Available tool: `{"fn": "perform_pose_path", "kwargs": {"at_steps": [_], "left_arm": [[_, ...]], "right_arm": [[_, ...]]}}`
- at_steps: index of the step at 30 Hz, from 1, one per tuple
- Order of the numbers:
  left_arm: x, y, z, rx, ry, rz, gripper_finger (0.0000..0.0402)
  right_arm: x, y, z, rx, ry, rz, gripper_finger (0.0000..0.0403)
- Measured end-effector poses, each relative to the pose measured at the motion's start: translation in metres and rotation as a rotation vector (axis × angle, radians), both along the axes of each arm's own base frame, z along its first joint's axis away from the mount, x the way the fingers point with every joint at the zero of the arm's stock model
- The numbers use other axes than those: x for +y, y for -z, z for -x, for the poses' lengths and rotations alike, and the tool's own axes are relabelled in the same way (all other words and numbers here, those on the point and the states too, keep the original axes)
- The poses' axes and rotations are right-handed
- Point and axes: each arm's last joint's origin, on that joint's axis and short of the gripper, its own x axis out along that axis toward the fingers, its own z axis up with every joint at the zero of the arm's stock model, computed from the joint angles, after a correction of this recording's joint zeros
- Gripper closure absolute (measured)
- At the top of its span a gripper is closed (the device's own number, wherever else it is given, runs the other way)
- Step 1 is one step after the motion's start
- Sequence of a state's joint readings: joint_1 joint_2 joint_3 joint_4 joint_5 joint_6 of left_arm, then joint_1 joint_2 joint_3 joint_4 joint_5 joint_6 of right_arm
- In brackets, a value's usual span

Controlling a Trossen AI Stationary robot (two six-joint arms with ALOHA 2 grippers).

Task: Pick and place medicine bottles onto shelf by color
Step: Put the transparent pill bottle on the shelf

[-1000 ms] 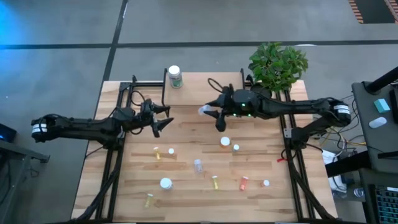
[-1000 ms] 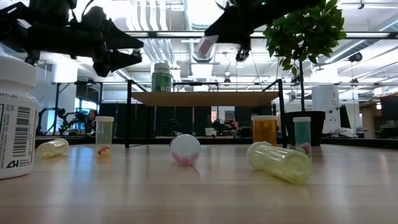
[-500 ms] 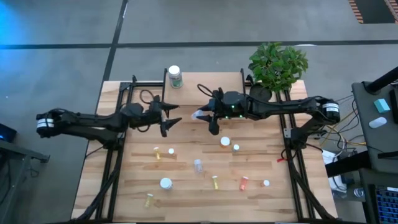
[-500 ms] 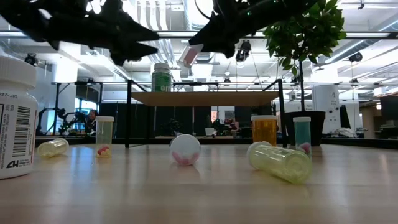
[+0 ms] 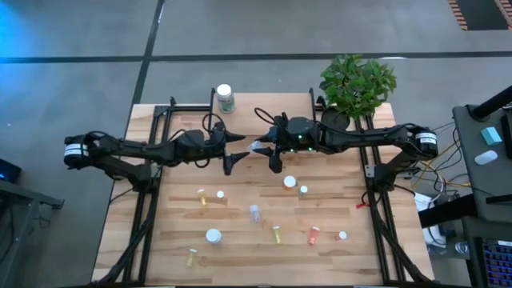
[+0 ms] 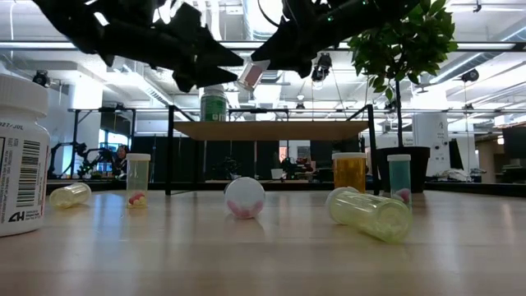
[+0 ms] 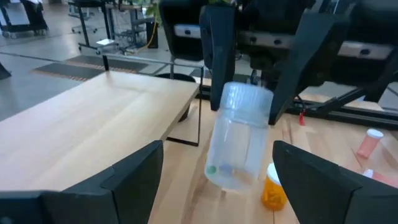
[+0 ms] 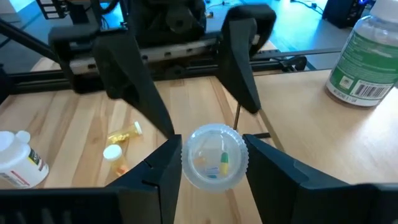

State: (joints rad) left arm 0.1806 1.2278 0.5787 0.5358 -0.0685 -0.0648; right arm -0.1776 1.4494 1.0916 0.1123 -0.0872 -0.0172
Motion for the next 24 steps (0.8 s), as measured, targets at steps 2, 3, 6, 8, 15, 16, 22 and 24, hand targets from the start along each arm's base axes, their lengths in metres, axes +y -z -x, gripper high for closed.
{"fn": "perform_pose_path", "kwargs": {"at_steps": [2,3,6,8,15,16,22,24], "left_arm": [[-0.001,0.0,-0.006,0.004,0.017,0.006,0.0116],[-0.001,0.0,-0.009,0.007,0.024,0.006,0.0116],[-0.002,0.002,-0.016,0.022,0.039,-0.002,0.0116],[-0.001,0.002,-0.02,0.028,0.04,-0.007,0.0116],[-0.002,0.002,-0.026,0.032,0.058,-0.014,0.0116],[-0.002,0.002,-0.026,0.033,0.058,-0.017,0.0119],[-0.003,0.004,-0.026,0.04,0.06,-0.017,0.0173],[-0.003,0.004,-0.026,0.041,0.06,-0.016,0.0197]], "right_arm": [[0.0,0.0,0.0,0.0,0.001,-0.003,0.0256],[0.0,0.0,0.0,0.002,0.001,-0.003,0.0257],[0.0,0.002,-0.001,0.007,0.0,-0.001,0.0254],[0.0,0.002,-0.001,0.009,0.001,-0.004,0.025],[0.0,0.003,-0.001,0.012,0.002,-0.008,0.0253],[0.0,0.003,-0.001,0.012,0.002,-0.008,0.0254],[0.0,0.003,-0.001,0.01,0.005,-0.018,0.0252],[0.0,0.003,-0.001,0.01,0.005,-0.021,0.0246]]}}
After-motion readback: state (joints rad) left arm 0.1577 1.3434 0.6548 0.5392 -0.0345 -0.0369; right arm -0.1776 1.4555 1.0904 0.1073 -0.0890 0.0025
